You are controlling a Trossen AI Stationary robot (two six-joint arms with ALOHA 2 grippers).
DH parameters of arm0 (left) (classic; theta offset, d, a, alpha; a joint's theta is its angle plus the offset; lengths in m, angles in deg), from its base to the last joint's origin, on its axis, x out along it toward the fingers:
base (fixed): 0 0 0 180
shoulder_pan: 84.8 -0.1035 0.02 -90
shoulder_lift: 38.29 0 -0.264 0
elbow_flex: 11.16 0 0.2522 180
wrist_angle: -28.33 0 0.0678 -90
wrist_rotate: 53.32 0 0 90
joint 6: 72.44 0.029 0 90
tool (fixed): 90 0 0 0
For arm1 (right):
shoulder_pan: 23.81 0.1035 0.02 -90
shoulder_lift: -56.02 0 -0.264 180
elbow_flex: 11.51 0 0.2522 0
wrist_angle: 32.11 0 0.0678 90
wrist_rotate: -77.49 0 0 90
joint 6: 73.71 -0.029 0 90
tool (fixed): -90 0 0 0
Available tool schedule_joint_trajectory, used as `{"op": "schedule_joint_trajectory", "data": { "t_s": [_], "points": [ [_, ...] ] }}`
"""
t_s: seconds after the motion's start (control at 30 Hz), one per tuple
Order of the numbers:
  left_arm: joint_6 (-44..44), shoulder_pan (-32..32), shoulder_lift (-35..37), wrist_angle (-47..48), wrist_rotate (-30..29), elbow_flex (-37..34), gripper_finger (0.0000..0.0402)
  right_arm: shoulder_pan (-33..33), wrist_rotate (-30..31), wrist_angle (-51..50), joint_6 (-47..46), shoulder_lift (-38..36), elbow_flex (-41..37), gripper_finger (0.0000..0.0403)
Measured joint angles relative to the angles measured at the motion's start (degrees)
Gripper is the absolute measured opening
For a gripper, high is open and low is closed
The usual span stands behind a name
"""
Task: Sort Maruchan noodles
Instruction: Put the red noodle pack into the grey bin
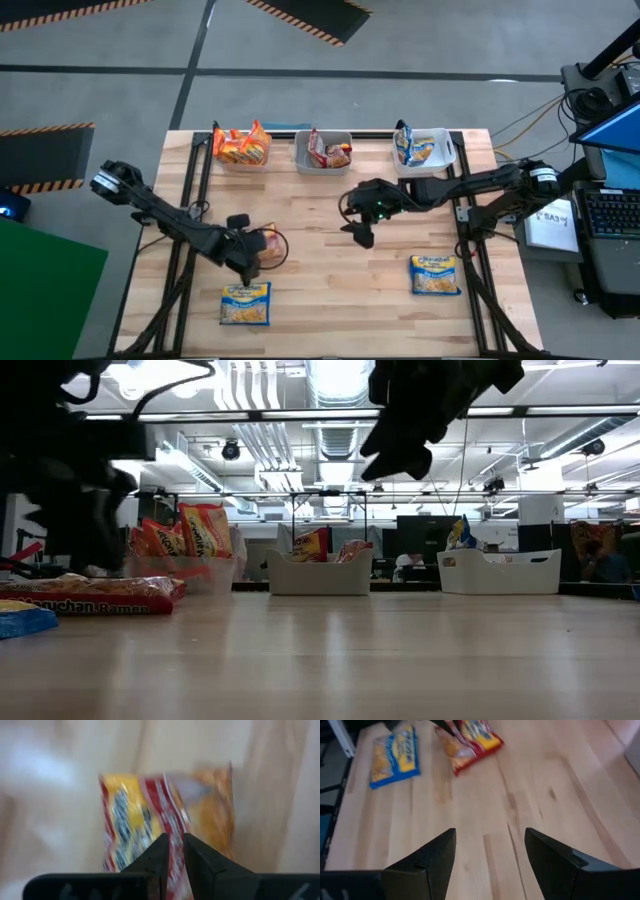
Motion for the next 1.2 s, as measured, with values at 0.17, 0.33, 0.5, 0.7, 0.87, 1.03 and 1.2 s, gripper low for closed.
{"op": "schedule_joint_trajectory", "data": {
  "t_s": [0.17, 0.33, 0.5, 0.7, 0.87, 1.03, 1.2],
  "points": [
    [5.4, -2.2, -0.1, -6.4, -11.0, -0.1, 0.0040, 1.0, 0.0, 3.9, 2.7, 0.0, -0.1, 0.0224],
    [12.3, -4.1, 0.7, -9.2, -6.6, 0.7, 0.0040, 1.0, 0.0, 5.8, 2.9, 0.0, -0.3, 0.0224],
    [9.3, -3.8, 0.9, -1.0, 6.7, 1.8, 0.0040, 1.0, 0.0, 5.9, 3.4, 0.0, -0.9, 0.0224],
    [3.5, -2.7, 0.3, 1.1, 14.3, -0.5, 0.0040, 1.0, 0.0, 10.2, 4.8, 0.0, -3.5, 0.0224],
    [3.6, -3.1, -0.6, -2.8, 8.7, -2.5, 0.0040, 1.0, 0.0, 14.3, 5.4, 0.0, -5.7, 0.0224],
    [8.8, -5.4, -1.3, -10.7, -1.7, -3.0, 0.0040, 1.0, 0.0, 18.6, 5.4, 0.0, -7.4, 0.0224],
    [20.4, -8.8, -1.3, -22.8, -7.2, -2.2, 0.0040, 1.0, 0.0, 24.1, 4.7, 0.0, -8.6, 0.0224]
  ]
}}
